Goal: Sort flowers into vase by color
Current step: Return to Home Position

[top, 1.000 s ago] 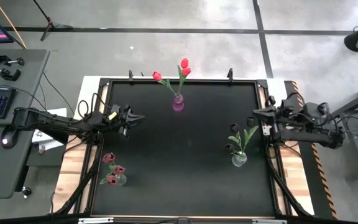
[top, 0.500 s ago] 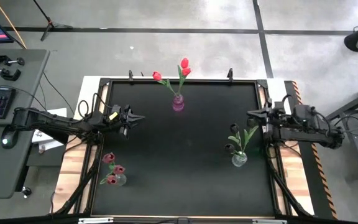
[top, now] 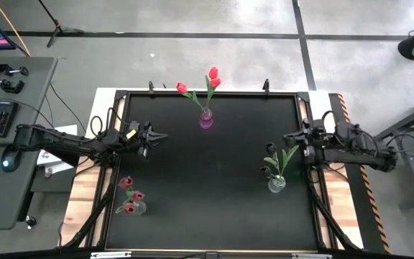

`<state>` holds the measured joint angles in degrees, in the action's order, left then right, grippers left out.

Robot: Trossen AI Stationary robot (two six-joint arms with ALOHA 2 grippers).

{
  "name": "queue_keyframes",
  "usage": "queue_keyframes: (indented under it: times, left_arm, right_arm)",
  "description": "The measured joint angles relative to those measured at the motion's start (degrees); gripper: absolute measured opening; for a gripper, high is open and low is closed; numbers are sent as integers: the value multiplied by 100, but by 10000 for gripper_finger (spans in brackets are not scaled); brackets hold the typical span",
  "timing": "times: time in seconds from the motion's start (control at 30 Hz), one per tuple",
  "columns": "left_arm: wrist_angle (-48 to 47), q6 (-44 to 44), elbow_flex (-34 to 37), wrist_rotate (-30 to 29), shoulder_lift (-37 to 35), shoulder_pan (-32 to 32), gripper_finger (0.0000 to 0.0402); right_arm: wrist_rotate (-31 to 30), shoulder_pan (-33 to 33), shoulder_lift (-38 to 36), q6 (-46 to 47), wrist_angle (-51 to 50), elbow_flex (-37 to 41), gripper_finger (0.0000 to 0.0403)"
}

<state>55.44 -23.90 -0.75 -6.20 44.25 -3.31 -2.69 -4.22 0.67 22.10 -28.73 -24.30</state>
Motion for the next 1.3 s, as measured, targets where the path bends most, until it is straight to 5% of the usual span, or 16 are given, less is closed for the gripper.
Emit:
queue_keyframes:
  times: [0.63, 0.97, 1.3]
  left_arm:
    - [-7, 2, 2, 0, 0, -2, 1]
    - [-38, 4, 2, 0, 0, -1, 0]
    - [-37, 5, 2, 0, 0, -2, 0]
  right_arm:
    - [906, 3, -7, 74, 3590, 2356, 0]
    - [1301, 12, -1, -135, 3264, 2374, 0]
    - [1185, 12, 45, 1392, 3069, 2372, 0]
